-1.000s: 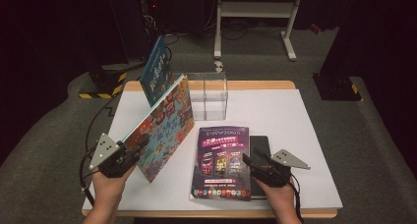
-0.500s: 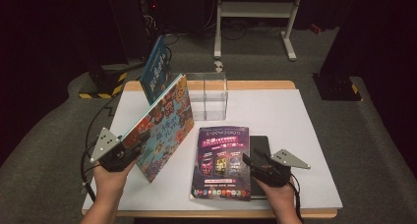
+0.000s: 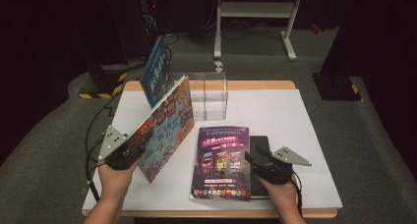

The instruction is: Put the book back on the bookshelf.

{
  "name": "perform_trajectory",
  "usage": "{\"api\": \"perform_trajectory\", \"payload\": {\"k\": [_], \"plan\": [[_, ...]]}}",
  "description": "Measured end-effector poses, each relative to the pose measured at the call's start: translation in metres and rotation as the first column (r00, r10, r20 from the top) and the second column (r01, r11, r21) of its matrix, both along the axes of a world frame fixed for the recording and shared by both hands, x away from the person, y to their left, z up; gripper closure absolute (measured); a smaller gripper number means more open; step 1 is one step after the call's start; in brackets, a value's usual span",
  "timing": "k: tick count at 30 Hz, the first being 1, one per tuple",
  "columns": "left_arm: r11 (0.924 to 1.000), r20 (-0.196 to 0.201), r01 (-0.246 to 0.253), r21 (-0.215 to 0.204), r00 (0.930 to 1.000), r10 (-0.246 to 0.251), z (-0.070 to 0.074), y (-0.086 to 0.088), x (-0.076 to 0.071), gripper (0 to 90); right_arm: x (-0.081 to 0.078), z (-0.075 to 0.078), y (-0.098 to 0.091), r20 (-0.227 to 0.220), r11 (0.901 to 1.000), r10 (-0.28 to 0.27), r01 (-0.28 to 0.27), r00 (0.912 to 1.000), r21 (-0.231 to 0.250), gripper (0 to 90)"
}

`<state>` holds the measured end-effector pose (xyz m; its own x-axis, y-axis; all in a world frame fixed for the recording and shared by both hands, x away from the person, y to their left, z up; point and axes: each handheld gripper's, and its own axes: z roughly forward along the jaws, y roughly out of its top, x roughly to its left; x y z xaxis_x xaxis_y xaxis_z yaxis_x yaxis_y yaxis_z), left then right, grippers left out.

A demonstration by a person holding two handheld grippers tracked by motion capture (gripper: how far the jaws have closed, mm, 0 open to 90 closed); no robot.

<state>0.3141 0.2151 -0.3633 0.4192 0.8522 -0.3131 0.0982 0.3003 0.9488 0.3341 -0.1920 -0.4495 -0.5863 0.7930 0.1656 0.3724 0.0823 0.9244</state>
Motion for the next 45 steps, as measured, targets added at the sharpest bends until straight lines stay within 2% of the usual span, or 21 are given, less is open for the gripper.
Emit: {"api": "perform_trajectory", "payload": {"k": [5,11,15,17,23,26,28,30,33,36,38,43,45], "plan": [[0.9999,0.003,0.002,-0.01,1.0,-0.002,-0.001,0.002,0.0,79.7,0.001,-0.003,-0.001,0.011,0.9993,-0.005,0.006,0.9999,-0.036,45.5],[0.9998,0.005,0.018,-0.008,0.9998,-0.018,0.0,0.002,0.002,80.7,0.001,-0.004,-0.004,0.008,0.9994,-0.005,0.005,1.0,-0.033,45.5],[0.9997,0.002,0.023,0.008,0.9997,-0.023,0.002,0.0,0.003,81.0,0.0,-0.003,-0.007,0.009,0.9997,-0.008,0.008,0.9999,-0.021,45.5],[0.9995,-0.002,0.024,0.022,0.9997,-0.024,0.005,-0.002,0.005,81.1,0.0,-0.002,-0.008,0.008,0.9999,-0.011,0.011,0.9999,-0.01,45.5],[0.9993,-0.03,0.028,0.025,0.9992,-0.027,0.021,-0.007,0.02,81.3,-0.001,0.0,-0.01,0.015,1.0,-0.008,0.007,0.9999,0.001,45.5],[0.9992,-0.037,0.032,0.023,0.9988,-0.031,0.026,-0.007,0.023,81.4,-0.002,0.0,-0.01,0.016,1.0,-0.008,0.008,0.9998,0.003,45.5],[0.9994,-0.049,0.033,-0.006,0.9983,-0.034,0.032,-0.002,0.023,81.4,-0.002,0.001,-0.011,0.02,0.9999,-0.009,0.009,0.9998,0.006,45.5],[0.9995,-0.048,0.03,-0.013,0.9984,-0.03,0.032,0.0,0.022,81.4,-0.002,0.001,-0.011,0.021,0.9999,-0.009,0.009,0.9997,0.006,45.5],[0.9999,-0.051,0.015,-0.008,0.9986,-0.015,0.032,0.006,0.018,81.4,-0.002,0.001,-0.012,0.022,0.9999,-0.009,0.009,0.9997,0.008,45.5],[0.9993,-0.058,-0.009,-0.036,0.9983,0.007,0.035,0.014,0.015,81.5,-0.002,0.002,-0.012,0.023,0.9999,-0.008,0.007,0.9997,0.009,45.5],[0.9988,-0.051,-0.037,-0.033,0.9981,0.035,0.039,0.02,0.013,81.4,-0.003,0.002,-0.012,0.025,0.9999,-0.008,0.007,0.9996,0.01,45.5],[0.9969,-0.044,-0.071,-0.034,0.9966,0.07,0.044,0.025,0.013,81.5,-0.003,0.003,-0.013,0.025,0.9999,-0.01,0.01,0.9996,0.014,45.5],[0.996,-0.039,-0.088,-0.015,0.9954,0.088,0.046,0.023,0.016,81.5,-0.003,0.003,-0.014,0.028,0.9998,-0.01,0.01,0.9996,0.014,45.5]]}}
